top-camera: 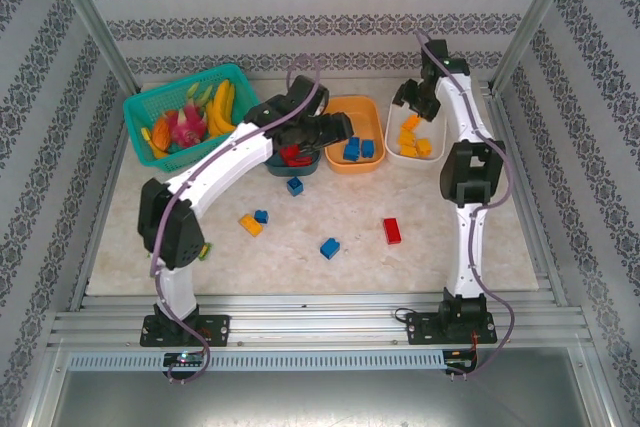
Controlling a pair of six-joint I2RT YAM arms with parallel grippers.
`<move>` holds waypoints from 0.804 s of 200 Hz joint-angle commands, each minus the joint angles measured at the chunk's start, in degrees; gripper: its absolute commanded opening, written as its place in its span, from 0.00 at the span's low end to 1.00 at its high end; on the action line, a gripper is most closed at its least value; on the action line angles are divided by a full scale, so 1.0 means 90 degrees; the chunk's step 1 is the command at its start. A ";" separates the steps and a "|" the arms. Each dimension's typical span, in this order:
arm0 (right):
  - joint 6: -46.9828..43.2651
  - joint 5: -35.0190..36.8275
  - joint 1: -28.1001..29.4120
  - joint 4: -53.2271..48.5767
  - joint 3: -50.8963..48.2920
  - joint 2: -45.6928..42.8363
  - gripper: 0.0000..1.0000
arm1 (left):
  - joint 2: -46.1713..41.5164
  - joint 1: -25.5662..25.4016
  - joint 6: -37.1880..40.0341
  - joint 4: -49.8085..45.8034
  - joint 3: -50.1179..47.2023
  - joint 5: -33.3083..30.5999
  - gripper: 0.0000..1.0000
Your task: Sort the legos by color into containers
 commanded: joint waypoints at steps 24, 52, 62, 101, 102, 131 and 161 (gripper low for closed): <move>-0.0102 0.0254 0.1022 0.1135 -0.2486 -0.2979 0.68 | -0.1523 -0.0076 -0.0110 -0.0516 -0.1722 -0.0722 0.74; 0.0115 0.0265 0.1877 0.2042 -0.4828 -0.4728 0.70 | -0.2100 -0.0066 0.0208 -0.1076 -0.2588 -0.1239 0.74; 0.0235 0.0222 0.2215 0.2401 -0.5671 -0.5340 0.72 | -0.2184 -0.0056 0.0459 -0.1331 -0.2759 -0.1381 0.74; 0.1052 -0.0242 0.3191 0.3406 -0.8541 -0.7234 0.76 | -0.2105 0.0072 0.1572 -0.1957 -0.3198 -0.1733 0.90; 0.1069 -0.0247 0.3219 0.3418 -0.8589 -0.7271 0.76 | -0.2092 0.0086 0.1602 -0.1969 -0.3201 -0.1718 0.91; 0.1386 -0.0711 0.3756 0.3879 -0.9748 -0.7937 0.79 | -0.1648 0.0456 0.2249 -0.2035 -0.3300 -0.1273 0.92; 0.1395 -0.1079 0.4048 0.4500 -1.0390 -0.8290 0.81 | -0.0982 0.0679 0.2823 -0.2075 -0.3029 -0.0935 0.90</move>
